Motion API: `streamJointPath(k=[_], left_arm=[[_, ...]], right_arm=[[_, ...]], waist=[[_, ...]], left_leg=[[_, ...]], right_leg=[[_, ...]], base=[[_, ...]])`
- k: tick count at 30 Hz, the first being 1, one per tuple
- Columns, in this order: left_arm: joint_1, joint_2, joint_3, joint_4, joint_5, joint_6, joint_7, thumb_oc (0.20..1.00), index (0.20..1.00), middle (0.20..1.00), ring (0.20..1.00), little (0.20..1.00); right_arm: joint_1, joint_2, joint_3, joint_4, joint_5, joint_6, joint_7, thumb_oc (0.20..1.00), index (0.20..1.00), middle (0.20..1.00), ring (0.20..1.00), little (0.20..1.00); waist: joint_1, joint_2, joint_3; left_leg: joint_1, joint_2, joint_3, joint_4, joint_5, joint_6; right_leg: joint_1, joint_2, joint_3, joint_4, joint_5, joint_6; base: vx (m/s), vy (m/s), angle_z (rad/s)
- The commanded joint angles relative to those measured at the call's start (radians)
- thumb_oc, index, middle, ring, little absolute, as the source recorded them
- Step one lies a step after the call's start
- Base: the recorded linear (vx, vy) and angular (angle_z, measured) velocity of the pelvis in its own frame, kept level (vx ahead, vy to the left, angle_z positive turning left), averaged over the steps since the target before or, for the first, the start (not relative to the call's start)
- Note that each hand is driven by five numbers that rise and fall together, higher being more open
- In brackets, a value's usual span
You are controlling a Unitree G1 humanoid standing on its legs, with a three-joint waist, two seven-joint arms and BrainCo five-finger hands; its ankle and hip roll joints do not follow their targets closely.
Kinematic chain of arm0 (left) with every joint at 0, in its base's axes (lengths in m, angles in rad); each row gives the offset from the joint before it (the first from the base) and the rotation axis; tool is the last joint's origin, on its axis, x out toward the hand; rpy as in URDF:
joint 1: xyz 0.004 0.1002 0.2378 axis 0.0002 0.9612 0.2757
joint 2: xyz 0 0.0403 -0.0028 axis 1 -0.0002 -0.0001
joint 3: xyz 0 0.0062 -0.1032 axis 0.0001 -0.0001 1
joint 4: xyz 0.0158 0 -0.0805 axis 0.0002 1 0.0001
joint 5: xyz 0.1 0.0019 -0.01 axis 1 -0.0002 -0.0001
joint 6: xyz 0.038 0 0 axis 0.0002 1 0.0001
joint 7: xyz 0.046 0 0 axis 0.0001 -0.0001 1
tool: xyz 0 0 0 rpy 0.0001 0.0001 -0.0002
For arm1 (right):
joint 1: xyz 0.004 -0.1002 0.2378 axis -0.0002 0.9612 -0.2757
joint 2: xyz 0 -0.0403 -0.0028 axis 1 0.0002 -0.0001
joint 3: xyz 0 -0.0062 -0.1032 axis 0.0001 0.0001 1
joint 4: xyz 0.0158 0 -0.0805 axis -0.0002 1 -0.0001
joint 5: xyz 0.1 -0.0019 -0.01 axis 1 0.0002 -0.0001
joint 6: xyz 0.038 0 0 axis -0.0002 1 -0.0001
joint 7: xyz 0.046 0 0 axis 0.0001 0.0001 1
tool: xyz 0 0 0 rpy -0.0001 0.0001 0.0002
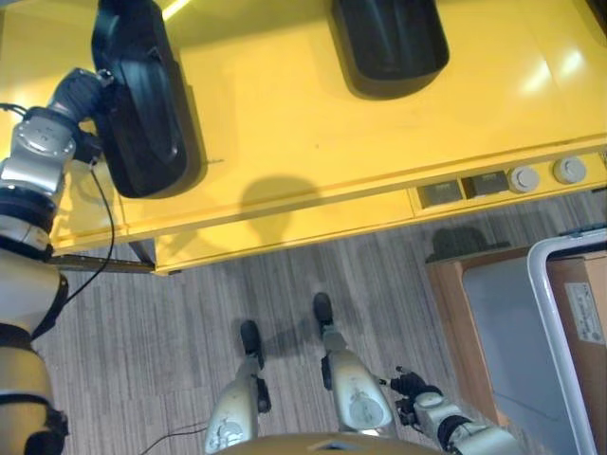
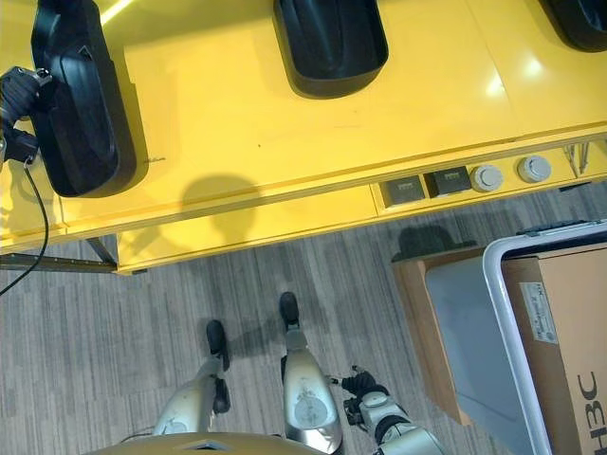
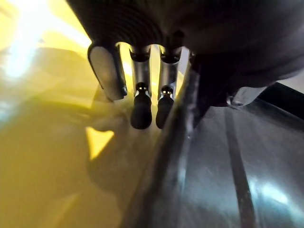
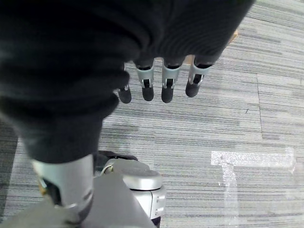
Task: Move parts from the plastic box to the shelf.
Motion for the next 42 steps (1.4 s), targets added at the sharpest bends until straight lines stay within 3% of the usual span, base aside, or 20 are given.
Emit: streamJointPath(k=[1,13,14,15,16,31,42], left_arm=[[-0.122,0.066,-0.066,0.072,0.072,-0.011,0.001,0.2,0.2,0.2,0.2,0.2],[-0.146,0.067,-0.136,0.081,0.212,-0.007,-0.004,0.2,0.2,0.2,0.2,0.2],[-0.161,0.048,-0.144,0.11,0.241,0.003,0.008,0.63,0.63,0.63,0.63,0.63],[-0.163,0.044,-0.142,0.111,0.251,0.002,0.007,0.896,0.896,0.896,0.896,0.896],[-0.162,0.043,-0.14,0.107,0.253,0.002,0.01,1.0,1.0,1.0,1.0,1.0],[-0.187,-0.079,-0.035,0.209,0.183,0.046,0.065,1.0,1.0,1.0,1.0,1.0],[-0.183,-0.103,0.024,0.279,0.228,0.082,0.124,1.0,1.0,1.0,1.0,1.0]], right_arm=[[0.007,0.032,0.049,0.025,0.024,-0.001,0.03,1.0,1.0,1.0,1.0,1.0],[0.003,0.029,0.056,0.039,0.043,-0.004,0.042,1.0,1.0,1.0,1.0,1.0],[-0.001,0.032,0.06,0.04,0.052,-0.004,0.042,1.0,1.0,1.0,1.0,1.0],[-0.001,0.034,0.06,0.041,0.056,-0.004,0.043,1.0,1.0,1.0,1.0,1.0],[0.001,0.034,0.061,0.041,0.058,-0.004,0.044,1.0,1.0,1.0,1.0,1.0],[0.0,0.04,0.065,0.073,0.067,0.022,0.045,1.0,1.0,1.0,1.0,1.0],[0.052,0.041,0.035,0.118,0.038,0.055,0.073,1.0,1.0,1.0,1.0,1.0]], waist=[[0.01,0.017,-0.028],[0.012,0.027,-0.03],[0.011,0.028,-0.031],[0.01,0.027,-0.032],[0.01,0.028,-0.033],[0.006,0.023,-0.068],[0.024,0.014,-0.202]], left_leg=[[0.006,0.089,-0.046,-0.008,0.024,-0.064],[-0.005,0.086,-0.056,-0.008,0.028,-0.065],[-0.006,0.087,-0.058,-0.008,0.029,-0.064],[-0.006,0.087,-0.058,-0.008,0.029,-0.064],[-0.006,0.087,-0.059,-0.008,0.029,-0.064],[0.038,0.096,-0.066,-0.008,0.015,-0.061],[0.212,0.102,-0.061,-0.008,-0.042,-0.052]], right_leg=[[0.026,-0.101,0.032,-0.003,-0.023,0.128],[0.024,-0.1,0.034,-0.003,-0.027,0.127],[0.023,-0.1,0.033,-0.003,-0.027,0.126],[0.024,-0.099,0.033,-0.003,-0.028,0.126],[0.025,-0.098,0.034,-0.003,-0.029,0.125],[0.074,-0.09,0.029,-0.003,-0.052,0.117],[0.25,-0.096,0.001,0.003,-0.108,0.117]], base=[[0.0,0.0,0.0],[0.0,0.0,0.0],[0.0,0.0,0.0],[0.0,0.0,0.0],[0.0,0.0,0.0],[0.01,-0.005,0.04],[0.08,0.011,0.01]])
